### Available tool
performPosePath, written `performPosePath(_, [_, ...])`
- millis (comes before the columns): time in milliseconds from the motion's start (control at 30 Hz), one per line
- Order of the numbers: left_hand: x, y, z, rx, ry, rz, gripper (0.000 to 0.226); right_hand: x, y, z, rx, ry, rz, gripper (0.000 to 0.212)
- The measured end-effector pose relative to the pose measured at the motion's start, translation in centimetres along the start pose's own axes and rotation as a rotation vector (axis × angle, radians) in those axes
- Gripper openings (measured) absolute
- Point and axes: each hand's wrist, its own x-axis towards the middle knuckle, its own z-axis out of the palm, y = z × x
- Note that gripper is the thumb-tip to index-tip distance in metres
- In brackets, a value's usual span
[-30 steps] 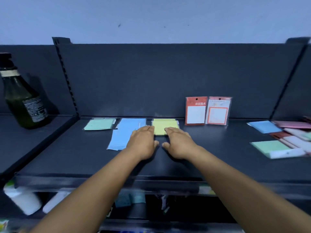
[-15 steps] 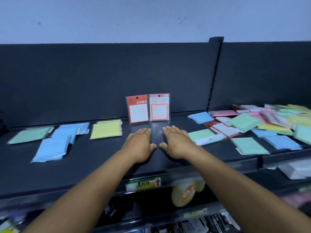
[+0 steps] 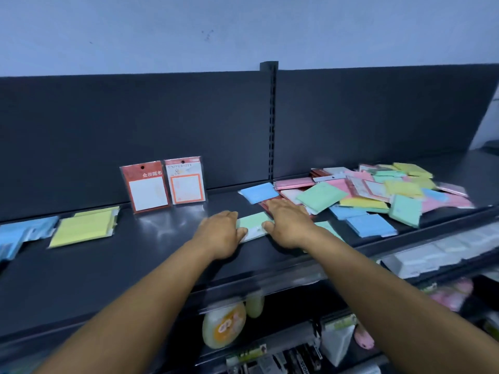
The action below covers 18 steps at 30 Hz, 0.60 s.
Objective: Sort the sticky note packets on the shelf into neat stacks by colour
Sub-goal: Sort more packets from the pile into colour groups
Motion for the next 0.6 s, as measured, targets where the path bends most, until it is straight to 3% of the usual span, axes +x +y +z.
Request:
performPosePath(200, [2.1,1.6,1.4,0.014,-0.198,-0.134,0.065,-0.1,5.8,-0.8,-0.020,-0.046,0.047,0.055])
performPosePath(400, [2.0,2.0,0.7,-0.186,-0.057,-0.259,0.096,0.3,7.3,0.2,0.047,-0.060,-0.008,0.052])
performPosePath(467, [2.1,2.0,0.5,-0.246,0.027,-0.262,0.083,0.5,7.4,0.4,0.075,-0.053,-0.014,0.052])
performPosePath(600, [2.8,2.6,-1.1,-0.553,0.218,-0.237,0.015,1.2,8.1,0.4,0.135,0.018,0.013,0.053])
